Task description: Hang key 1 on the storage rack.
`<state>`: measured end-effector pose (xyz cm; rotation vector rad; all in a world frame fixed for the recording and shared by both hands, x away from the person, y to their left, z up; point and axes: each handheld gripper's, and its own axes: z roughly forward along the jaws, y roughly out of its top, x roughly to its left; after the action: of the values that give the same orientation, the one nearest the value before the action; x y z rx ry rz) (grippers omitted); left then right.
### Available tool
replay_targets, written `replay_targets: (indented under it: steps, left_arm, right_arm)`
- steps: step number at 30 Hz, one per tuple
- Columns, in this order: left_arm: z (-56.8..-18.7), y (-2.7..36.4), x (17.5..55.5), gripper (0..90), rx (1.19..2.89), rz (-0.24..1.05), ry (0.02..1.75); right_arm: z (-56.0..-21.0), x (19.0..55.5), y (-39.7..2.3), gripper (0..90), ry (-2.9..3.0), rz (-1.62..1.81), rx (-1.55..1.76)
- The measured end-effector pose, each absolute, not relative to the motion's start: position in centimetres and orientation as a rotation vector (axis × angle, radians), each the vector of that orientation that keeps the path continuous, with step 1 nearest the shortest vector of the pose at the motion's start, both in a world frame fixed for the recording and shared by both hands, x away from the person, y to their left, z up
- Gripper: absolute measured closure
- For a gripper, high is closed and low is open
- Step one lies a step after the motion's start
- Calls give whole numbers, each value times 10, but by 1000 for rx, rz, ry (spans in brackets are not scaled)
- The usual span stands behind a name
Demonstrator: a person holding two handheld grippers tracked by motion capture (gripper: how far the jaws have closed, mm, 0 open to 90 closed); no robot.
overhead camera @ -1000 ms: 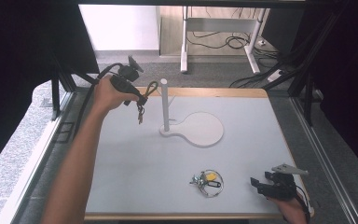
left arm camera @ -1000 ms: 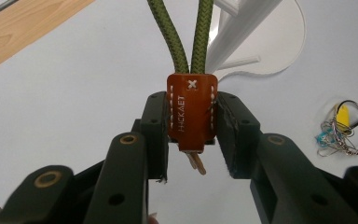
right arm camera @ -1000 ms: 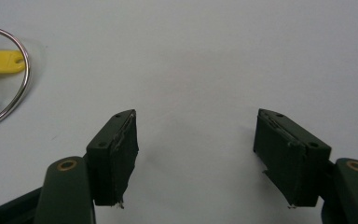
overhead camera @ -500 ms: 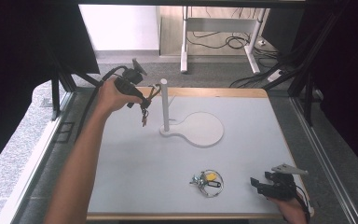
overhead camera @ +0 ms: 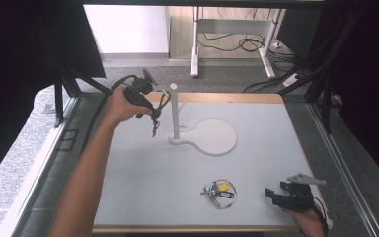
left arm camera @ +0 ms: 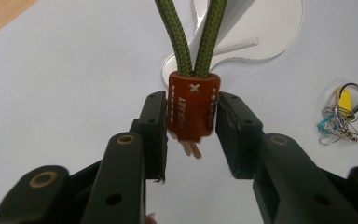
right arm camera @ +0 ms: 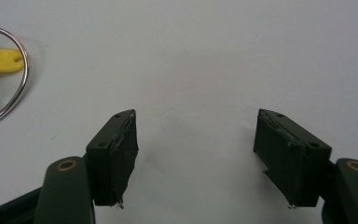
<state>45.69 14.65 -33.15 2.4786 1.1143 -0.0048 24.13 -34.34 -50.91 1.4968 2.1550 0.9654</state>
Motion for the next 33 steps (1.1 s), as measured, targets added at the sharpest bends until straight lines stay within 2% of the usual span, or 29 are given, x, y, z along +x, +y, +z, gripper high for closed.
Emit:
replay_targets:
  steps: [1, 7, 12, 20, 33]
  left_arm:
    - [-332, 148, 456, 610, 2475, 4, 1114]
    - [-329, 150, 446, 603, 2455, 53, 1099]
    - [-332, 149, 428, 552, 2456, 82, 1061]
    - [-346, 154, 395, 557, 2410, 49, 975]
    - [-358, 170, 338, 580, 2335, 93, 879]
  right_arm:
    - [-509, 241, -344, 304, 2156, 966, 1495]
    - [-509, 241, -343, 303, 2156, 965, 1496]
    - [-509, 241, -342, 295, 2158, 959, 1492]
    - [-509, 241, -343, 298, 2157, 966, 1497]
    - [-503, 240, -343, 324, 2152, 1005, 1456]
